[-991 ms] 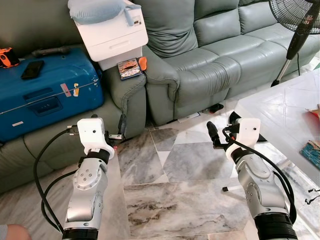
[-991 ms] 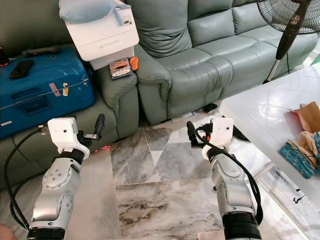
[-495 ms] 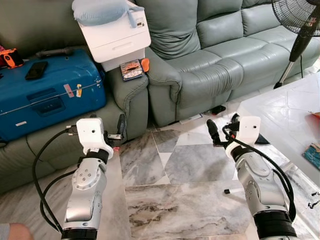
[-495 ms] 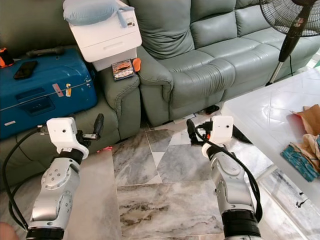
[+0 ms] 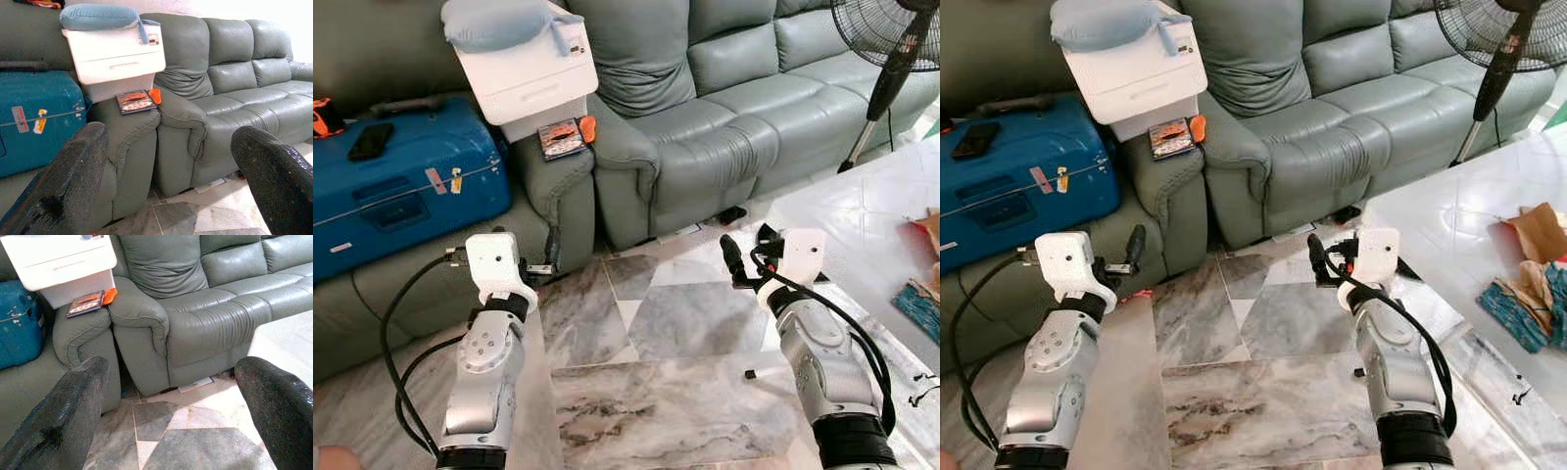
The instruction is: Picking trash to rubbish bin
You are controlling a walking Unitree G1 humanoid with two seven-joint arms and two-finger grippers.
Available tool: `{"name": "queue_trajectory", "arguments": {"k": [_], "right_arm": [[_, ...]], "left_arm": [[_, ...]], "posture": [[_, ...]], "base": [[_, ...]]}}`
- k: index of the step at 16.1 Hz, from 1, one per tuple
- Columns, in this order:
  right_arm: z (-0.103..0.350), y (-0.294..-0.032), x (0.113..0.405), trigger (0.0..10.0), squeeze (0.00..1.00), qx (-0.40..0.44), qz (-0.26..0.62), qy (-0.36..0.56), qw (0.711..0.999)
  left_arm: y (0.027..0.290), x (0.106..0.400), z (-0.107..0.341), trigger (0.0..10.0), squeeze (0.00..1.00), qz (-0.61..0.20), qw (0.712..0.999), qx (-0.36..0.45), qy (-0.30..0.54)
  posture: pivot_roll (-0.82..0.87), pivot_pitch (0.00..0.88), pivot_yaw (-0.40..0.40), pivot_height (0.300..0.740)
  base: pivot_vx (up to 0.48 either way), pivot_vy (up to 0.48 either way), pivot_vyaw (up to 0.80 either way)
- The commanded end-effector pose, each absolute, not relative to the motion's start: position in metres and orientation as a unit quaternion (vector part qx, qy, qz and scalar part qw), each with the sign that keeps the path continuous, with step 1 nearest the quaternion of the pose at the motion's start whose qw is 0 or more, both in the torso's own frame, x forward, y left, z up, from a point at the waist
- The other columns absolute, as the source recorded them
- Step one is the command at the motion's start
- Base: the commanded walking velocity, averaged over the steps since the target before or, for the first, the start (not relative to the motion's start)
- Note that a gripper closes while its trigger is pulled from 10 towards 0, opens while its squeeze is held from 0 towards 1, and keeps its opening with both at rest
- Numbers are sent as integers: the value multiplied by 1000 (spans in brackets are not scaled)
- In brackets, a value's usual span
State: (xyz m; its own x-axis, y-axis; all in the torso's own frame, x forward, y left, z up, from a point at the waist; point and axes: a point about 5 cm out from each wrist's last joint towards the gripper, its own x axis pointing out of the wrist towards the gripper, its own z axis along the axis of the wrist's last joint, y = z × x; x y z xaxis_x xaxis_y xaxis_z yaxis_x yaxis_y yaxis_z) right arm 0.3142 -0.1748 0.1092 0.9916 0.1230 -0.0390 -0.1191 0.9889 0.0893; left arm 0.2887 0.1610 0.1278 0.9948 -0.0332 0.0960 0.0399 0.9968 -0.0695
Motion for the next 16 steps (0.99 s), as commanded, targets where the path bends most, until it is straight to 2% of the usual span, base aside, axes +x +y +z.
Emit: {"name": "queue_trajectory", "arguments": {"k": [1,7,16], "right_arm": [[111,-176,314,10000,0,43,59,19,997],[112,-177,314,10000,0,40,58,18,997],[112,-178,313,10000,0,37,57,17,998]], "left_arm": [[160,289,128,10000,0,-28,998,-38,-48],[161,289,127,10000,0,-25,998,-40,-46],[159,287,126,10000,0,-33,998,-40,-46]], "posture": [[-4,9,56,740],[-6,12,57,740],[-5,6,58,740]], "base": [[0,0,-781],[243,0,-783],[0,0,-784]]}}
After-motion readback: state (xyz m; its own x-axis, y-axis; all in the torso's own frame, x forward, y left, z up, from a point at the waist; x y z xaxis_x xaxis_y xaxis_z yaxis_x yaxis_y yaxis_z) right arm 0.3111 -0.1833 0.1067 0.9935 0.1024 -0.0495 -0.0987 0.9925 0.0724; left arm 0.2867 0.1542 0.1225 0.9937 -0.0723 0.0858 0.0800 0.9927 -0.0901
